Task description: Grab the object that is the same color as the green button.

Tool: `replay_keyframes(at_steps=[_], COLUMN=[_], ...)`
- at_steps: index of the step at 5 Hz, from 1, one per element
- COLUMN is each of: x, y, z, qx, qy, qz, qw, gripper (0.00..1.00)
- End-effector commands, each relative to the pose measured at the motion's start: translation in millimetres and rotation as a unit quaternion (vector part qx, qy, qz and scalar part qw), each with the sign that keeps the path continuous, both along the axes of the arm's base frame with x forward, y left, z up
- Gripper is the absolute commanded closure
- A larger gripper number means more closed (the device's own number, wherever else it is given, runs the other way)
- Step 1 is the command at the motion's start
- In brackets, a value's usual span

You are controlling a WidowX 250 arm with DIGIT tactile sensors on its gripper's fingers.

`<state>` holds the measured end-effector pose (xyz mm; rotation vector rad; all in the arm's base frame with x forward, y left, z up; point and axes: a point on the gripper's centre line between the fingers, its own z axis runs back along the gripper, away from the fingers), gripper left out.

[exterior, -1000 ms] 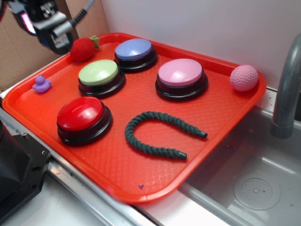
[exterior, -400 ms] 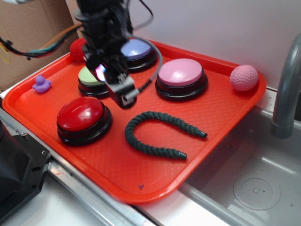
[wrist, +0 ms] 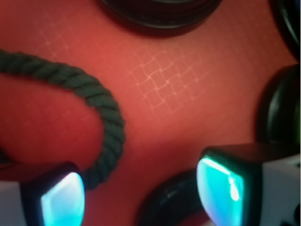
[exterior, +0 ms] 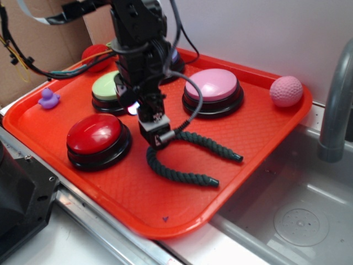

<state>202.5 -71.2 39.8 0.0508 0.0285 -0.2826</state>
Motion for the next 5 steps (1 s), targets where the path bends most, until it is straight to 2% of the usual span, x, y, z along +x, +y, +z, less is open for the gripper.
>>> replay_keyframes(at_steps=[1,2,3,5], x=[19.7,19.4,17.6,18.5], y=[-12.1,-13.6,-10.6,-12.0], z=[-13.1,-21.8,-25.8,-28.7], qx=[-0.027,-0.044,-0.061,-0.06], qy=[-0.017,-0.018,-0.023,-0.024], qz=[-0.02,-0.015,-0.007,-0.017], qw=[0.999,0.999,0.998,0.998], gripper=[0.0,0.81,1.0,1.0])
